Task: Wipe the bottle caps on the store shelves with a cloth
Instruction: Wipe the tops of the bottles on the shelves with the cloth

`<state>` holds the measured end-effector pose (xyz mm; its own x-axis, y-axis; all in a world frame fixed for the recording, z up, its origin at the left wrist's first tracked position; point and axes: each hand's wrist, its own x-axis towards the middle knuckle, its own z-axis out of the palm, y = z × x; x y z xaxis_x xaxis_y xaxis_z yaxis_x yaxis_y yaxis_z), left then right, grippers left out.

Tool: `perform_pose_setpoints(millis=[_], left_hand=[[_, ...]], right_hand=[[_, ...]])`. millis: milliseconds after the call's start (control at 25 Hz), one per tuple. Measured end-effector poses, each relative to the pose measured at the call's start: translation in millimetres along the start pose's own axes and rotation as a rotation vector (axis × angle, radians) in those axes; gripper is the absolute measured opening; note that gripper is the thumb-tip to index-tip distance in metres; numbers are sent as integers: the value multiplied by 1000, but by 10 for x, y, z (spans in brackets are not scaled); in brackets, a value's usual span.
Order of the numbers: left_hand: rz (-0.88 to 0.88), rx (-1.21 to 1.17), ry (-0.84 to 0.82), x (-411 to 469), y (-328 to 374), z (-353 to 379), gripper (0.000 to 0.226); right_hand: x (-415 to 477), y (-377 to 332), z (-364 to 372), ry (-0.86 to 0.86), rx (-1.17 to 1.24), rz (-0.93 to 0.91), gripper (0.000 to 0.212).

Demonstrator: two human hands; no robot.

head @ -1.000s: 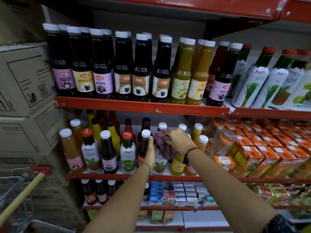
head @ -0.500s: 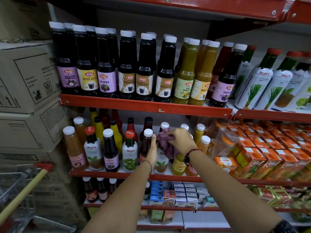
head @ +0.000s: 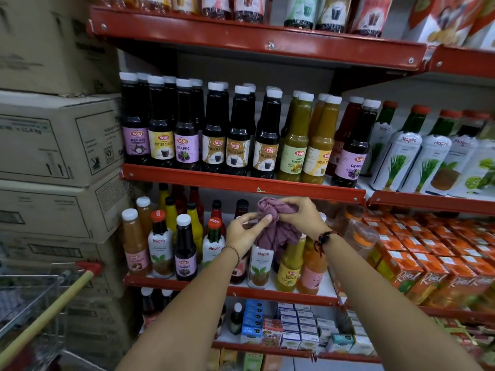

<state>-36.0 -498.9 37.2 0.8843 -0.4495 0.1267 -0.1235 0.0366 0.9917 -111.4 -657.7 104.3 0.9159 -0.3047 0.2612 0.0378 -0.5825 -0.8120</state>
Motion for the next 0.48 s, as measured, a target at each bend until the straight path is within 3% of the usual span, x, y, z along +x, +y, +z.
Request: perform_pose_setpoints(millis=[120, 320, 400, 480], left_hand=[[27, 83, 32, -73, 32, -137, 29], [-109, -69, 22, -286, 102, -579, 14], [-241, -122, 14, -365, 161, -810, 28], [-445, -126, -109, -412, 222, -1093, 36]], right_hand=[[-51, -70, 62, -156, 205, 18, 33], [-167, -114, 210, -131, 323, 110, 39], [-235, -196, 332, -150, 382, 125, 40], [-298, -294, 493, -190, 431, 159, 41]])
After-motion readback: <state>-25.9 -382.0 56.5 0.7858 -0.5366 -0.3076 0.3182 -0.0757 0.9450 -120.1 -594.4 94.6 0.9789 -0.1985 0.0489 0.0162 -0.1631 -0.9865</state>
